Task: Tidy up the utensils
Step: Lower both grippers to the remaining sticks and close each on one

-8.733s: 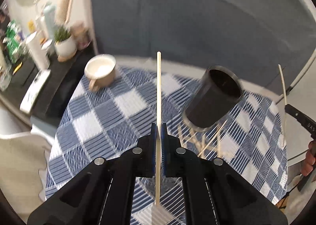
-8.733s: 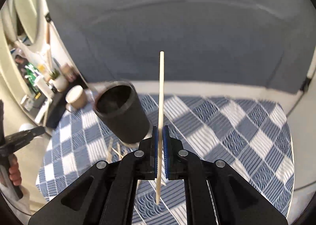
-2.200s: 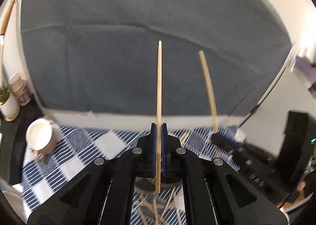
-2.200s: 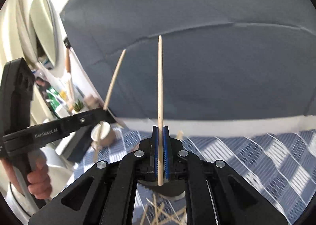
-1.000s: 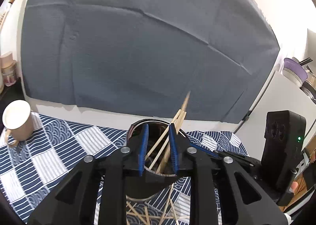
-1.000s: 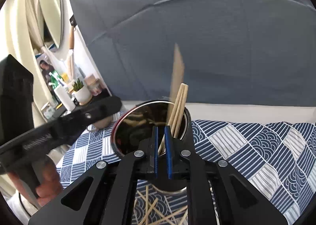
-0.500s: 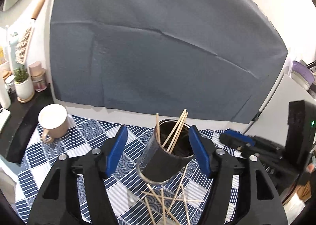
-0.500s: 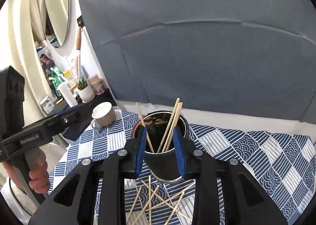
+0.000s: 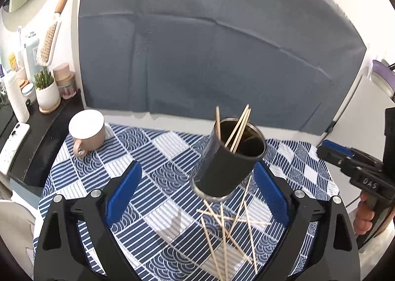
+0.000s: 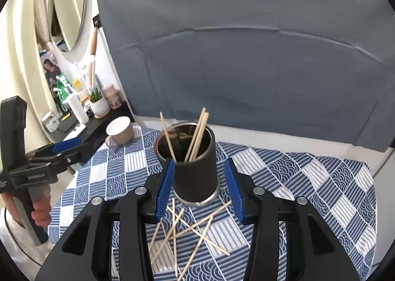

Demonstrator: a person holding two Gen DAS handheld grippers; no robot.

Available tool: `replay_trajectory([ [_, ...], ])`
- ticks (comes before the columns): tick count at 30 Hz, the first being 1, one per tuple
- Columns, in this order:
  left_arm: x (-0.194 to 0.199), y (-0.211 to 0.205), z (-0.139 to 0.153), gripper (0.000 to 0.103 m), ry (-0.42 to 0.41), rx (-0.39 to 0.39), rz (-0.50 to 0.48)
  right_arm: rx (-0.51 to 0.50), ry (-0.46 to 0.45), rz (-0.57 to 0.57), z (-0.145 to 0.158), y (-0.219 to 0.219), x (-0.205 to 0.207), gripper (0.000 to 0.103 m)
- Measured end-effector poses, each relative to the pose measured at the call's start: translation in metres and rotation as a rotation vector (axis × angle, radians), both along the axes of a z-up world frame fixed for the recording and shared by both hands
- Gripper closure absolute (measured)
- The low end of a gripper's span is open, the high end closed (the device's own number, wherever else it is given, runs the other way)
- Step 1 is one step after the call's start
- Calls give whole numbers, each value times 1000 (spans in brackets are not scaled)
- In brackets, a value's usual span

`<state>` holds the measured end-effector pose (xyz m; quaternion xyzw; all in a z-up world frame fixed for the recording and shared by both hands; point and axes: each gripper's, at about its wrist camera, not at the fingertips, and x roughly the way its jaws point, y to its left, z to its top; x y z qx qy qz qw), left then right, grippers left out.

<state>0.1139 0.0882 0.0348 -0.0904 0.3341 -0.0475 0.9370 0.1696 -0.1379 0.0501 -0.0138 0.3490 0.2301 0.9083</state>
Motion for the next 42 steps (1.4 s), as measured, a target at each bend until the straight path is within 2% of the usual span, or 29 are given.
replay_trajectory([
  [5,-5,5,-18,12,52,-2,-20,-20,17,-20,-11,-4,-10,48],
  [7,-6,5,-25,11,74,0,-38,-30,23,-41,-17,-6,-13,35],
  [11,-12,9,-38,11,111,-21,-76,-45,31,-77,-28,-8,-19,19],
  [15,-14,13,-50,11,140,-17,-91,-34,23,-112,-36,-12,-25,13],
  [21,-16,20,-70,10,178,-13,-123,-1,13,-225,-53,-19,-35,9],
  [23,-16,21,-80,10,198,-21,-141,-19,35,-221,-63,-17,-36,9],
  [26,-14,21,-96,10,226,-27,-165,-69,83,-235,-87,-10,-36,9],
  [31,-8,18,-128,10,305,-54,-193,-80,210,-235,-128,-3,-33,9],
  [36,6,8,-162,10,429,-117,-222,-118,324,-270,-171,2,-31,9],
  [42,15,-9,-175,10,461,-89,-240,-141,429,-322,-205,-1,-29,9],
])
